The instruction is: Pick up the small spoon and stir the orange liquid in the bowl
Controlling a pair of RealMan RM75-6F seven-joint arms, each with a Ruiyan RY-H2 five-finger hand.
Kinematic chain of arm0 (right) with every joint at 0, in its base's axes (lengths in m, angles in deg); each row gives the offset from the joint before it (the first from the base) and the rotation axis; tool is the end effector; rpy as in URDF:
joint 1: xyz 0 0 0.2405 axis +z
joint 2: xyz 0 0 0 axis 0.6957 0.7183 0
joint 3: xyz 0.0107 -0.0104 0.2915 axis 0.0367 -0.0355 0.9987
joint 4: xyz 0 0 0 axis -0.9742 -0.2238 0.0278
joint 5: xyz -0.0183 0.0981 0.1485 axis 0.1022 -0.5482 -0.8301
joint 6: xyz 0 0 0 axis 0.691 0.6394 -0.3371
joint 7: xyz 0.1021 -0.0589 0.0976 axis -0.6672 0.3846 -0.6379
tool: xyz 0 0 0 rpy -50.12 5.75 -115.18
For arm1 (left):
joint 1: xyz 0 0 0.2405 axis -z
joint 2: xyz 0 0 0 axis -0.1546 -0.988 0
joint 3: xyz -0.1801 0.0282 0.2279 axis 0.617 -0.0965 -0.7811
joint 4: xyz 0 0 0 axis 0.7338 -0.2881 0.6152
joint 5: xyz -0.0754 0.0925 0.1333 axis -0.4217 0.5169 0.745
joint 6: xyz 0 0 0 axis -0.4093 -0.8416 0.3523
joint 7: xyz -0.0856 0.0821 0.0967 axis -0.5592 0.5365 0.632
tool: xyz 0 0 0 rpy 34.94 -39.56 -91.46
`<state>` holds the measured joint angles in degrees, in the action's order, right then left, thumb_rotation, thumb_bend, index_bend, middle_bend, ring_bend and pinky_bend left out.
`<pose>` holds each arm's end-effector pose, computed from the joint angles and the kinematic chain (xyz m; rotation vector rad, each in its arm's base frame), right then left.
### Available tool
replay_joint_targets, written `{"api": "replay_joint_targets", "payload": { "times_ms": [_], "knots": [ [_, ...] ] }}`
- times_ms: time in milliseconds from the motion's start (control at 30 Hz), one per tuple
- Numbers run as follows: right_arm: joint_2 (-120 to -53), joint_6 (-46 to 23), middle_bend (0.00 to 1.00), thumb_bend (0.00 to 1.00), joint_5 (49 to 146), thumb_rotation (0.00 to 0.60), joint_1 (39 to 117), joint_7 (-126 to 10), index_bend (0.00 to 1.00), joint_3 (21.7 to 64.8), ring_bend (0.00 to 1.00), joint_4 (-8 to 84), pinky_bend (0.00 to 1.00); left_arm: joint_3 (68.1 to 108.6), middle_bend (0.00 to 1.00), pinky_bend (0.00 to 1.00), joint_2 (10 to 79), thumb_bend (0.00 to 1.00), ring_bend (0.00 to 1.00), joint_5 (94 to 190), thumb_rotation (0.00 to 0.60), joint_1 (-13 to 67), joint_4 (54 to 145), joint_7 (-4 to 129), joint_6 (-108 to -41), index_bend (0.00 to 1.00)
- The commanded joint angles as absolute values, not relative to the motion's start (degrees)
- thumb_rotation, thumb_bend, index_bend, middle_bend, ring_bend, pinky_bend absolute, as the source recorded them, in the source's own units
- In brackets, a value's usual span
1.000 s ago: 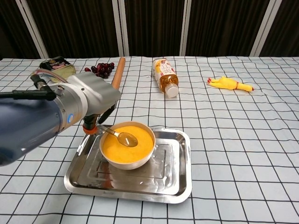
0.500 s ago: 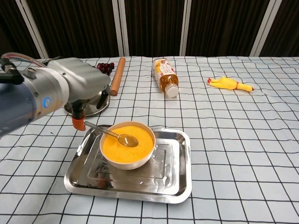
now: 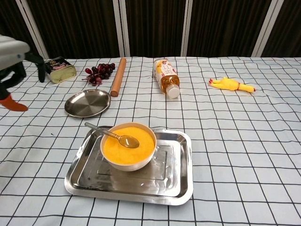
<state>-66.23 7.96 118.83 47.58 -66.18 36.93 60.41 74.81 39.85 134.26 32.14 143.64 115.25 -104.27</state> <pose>-0.3260 -0.1847 0.2018 1.2720 -1.1101 1.0472 -0.1818 0.2964 0.1020 -1.6531 -0.6428 -0.6211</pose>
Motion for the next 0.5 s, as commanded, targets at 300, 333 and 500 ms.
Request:
{"api": "replay_joint_targets", "payload": {
  "times_ms": [300,333,500],
  "knots": [
    [-66.65,7.40,0.00,0.32,118.96,0.600,47.97,-65.14,0.00,36.83,0.00,60.79,0.00,72.08,0.82,0.85,36.72,0.25,0.80,140.11,0.600,26.34,136.51,105.10,-99.48,0.29],
    [-66.64,7.33,0.00,0.32,118.92,0.600,48.01,-65.20,0.00,36.84,0.00,60.81,0.00,72.89,0.86,0.88,37.08,0.28,0.84,139.51,0.600,27.03,136.19,106.13,-98.46,0.31],
    [-66.29,7.27,0.00,0.32,118.77,0.600,47.98,-66.22,0.00,36.92,0.00,60.82,0.00,77.62,0.95,0.94,40.77,0.33,0.91,135.26,0.600,30.28,134.24,112.42,-94.16,0.39]
  ]
}}
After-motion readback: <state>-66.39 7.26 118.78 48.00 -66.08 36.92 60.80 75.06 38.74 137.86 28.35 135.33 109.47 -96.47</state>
